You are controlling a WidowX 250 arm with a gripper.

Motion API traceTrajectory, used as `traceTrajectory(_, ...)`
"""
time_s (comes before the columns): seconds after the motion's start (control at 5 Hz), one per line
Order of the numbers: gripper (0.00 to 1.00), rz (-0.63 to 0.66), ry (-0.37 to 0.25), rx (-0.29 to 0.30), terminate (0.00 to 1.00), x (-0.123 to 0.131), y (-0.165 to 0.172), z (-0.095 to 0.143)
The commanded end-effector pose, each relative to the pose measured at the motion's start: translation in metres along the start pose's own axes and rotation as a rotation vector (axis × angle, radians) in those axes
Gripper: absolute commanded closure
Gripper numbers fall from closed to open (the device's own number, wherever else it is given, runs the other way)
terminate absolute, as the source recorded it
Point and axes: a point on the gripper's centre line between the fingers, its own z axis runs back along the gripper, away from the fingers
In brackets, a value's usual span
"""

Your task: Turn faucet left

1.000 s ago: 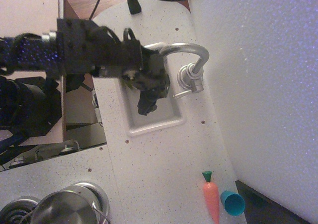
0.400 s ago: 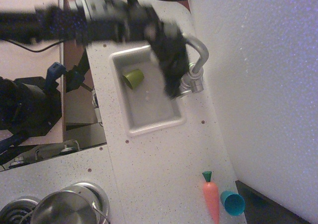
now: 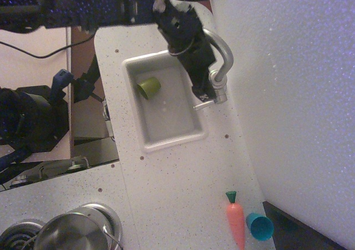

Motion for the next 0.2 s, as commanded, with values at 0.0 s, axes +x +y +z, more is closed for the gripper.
traceTrajectory(0.0, 0.00, -0.046, 0.004, -0.003, 1.00, 0.0115, -0.0144, -0.0050)
